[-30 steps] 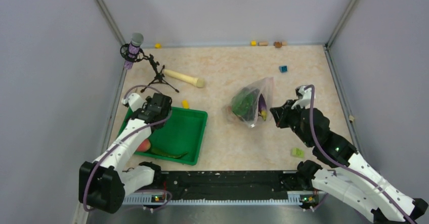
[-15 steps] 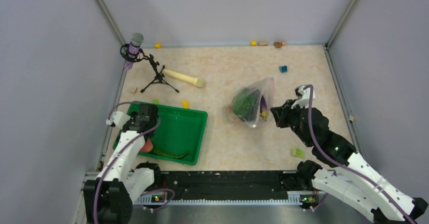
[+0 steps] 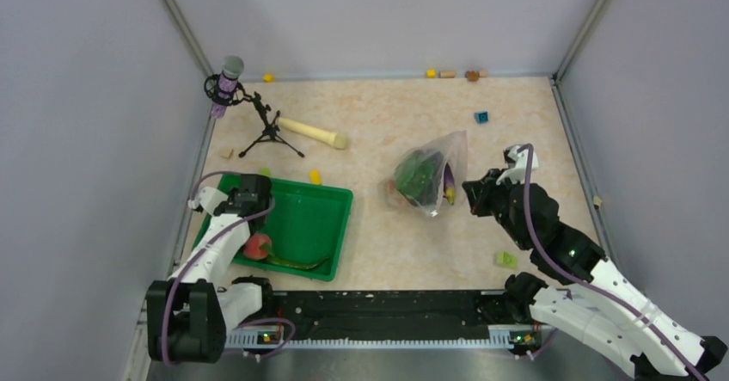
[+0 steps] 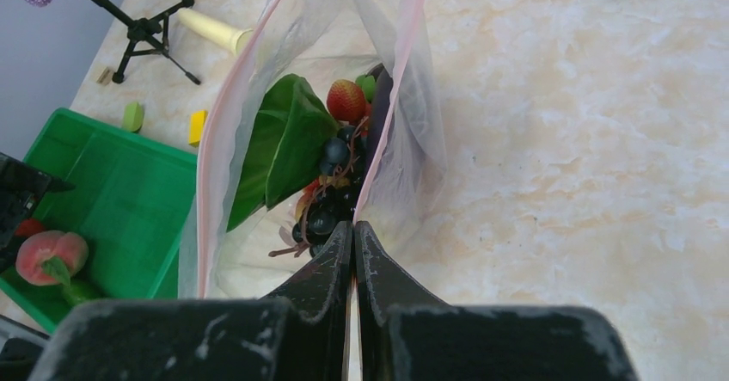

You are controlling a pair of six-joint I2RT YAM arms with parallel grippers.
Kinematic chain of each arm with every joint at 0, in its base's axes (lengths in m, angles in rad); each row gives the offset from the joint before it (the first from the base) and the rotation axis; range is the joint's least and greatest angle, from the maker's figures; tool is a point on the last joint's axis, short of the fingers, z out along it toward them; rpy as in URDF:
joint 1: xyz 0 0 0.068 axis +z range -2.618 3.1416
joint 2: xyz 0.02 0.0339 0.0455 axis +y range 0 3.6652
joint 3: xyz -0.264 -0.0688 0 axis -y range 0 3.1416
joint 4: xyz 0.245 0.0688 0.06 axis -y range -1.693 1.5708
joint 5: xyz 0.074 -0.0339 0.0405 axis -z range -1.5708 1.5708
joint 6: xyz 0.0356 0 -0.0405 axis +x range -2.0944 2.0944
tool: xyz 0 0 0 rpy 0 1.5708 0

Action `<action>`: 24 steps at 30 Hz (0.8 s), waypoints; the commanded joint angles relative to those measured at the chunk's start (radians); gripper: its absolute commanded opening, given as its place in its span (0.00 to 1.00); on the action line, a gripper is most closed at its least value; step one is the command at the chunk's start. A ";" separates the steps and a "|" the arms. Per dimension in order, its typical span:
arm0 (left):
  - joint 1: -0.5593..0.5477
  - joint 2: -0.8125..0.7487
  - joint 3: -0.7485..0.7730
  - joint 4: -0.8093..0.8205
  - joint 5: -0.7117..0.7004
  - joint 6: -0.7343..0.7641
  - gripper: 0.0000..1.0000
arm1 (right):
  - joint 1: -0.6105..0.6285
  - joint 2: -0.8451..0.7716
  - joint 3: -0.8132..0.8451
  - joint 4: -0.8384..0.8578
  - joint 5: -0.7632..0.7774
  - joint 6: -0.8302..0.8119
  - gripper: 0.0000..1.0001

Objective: Place the food in the zip-top bag and seal the zipper

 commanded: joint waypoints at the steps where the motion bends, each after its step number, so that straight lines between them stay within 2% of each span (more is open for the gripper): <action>1: 0.005 0.021 -0.013 0.078 0.053 0.032 0.96 | -0.007 -0.009 0.016 0.029 0.031 -0.007 0.00; 6: 0.005 0.046 -0.018 0.128 0.107 0.066 0.96 | -0.008 -0.018 0.011 0.028 0.037 -0.005 0.00; 12: 0.005 0.090 -0.013 0.162 0.151 0.089 0.92 | -0.008 -0.025 0.006 0.028 0.039 -0.002 0.00; 20: -0.001 0.099 -0.044 0.237 0.375 0.180 0.88 | -0.008 -0.027 0.004 0.025 0.043 0.001 0.00; 24: -0.002 0.095 -0.056 0.257 0.434 0.188 0.88 | -0.008 -0.028 0.006 0.025 0.050 0.000 0.00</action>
